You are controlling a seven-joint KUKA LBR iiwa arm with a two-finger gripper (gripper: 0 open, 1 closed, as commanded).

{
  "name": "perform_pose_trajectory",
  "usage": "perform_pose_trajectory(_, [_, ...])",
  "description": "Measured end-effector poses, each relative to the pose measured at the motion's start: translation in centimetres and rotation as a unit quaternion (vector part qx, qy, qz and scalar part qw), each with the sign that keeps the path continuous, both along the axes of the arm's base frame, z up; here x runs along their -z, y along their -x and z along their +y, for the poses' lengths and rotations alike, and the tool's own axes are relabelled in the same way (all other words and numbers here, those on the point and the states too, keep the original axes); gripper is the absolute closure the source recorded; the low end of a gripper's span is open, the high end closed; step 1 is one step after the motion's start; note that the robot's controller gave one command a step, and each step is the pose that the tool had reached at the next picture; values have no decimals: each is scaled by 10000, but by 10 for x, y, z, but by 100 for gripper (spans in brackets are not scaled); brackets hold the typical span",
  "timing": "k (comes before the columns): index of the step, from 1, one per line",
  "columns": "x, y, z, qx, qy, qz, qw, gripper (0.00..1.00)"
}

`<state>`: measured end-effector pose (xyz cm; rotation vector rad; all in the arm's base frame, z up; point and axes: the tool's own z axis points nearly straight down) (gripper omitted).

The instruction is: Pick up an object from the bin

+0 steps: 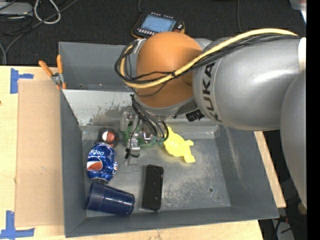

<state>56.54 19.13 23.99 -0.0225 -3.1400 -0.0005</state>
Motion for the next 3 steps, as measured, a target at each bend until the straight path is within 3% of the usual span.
perform_pose_trajectory(1, [0,0,0,-2,-1,-4,10000,0])
perform_pose_trajectory(2, [52,36,42,-527,2,22,9986,0])
perform_pose_trajectory(3, [88,25,25,-318,13,-9,9995,0])
